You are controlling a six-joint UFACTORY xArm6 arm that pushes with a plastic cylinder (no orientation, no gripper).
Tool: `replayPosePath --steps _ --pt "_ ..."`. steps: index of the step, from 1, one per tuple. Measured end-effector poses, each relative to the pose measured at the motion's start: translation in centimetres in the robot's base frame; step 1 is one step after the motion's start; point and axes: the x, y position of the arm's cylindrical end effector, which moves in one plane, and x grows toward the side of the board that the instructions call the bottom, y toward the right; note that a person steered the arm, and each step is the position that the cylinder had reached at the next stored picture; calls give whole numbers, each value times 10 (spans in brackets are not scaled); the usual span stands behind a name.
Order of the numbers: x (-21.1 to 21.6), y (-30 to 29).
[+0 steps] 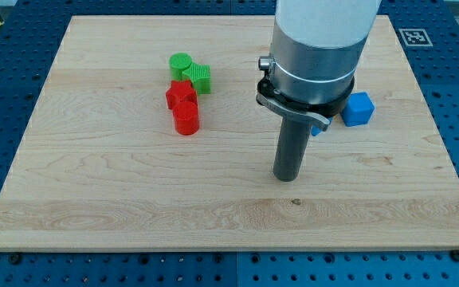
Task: Move the blue cube towards the bottom right
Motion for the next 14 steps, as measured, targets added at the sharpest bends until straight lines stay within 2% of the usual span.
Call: replayPosePath --steps 1,2,4,5,6,8,9,10,11,12,13,14 --pt "0 3" --pt "-5 48" --pt "-7 91" --pt "-8 133" --pt "-27 152" --pt "-90 132" --pt "-93 138" --pt "-105 170" --pt "-143 154" --pt "-148 93" --pt "-128 82" --pt "-110 98"
